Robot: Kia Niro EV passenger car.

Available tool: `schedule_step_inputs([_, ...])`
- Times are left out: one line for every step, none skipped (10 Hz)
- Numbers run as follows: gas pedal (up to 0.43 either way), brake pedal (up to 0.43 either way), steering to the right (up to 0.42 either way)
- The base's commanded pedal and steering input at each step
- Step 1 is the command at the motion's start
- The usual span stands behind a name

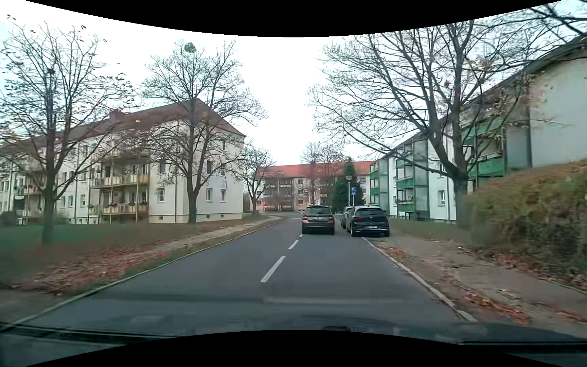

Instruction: Follow the waypoints while adhering to traffic rules and regulations

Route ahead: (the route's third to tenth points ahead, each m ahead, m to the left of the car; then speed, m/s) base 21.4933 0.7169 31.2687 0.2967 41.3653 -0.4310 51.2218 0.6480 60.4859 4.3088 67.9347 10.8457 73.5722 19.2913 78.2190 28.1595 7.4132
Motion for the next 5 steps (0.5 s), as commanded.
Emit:
schedule_step_inputs([0.197, 0.000, -0.005])
schedule_step_inputs([0.197, 0.000, -0.002])
schedule_step_inputs([0.197, 0.000, 0.001])
schedule_step_inputs([0.197, 0.000, 0.005])
schedule_step_inputs([0.197, 0.000, 0.006])
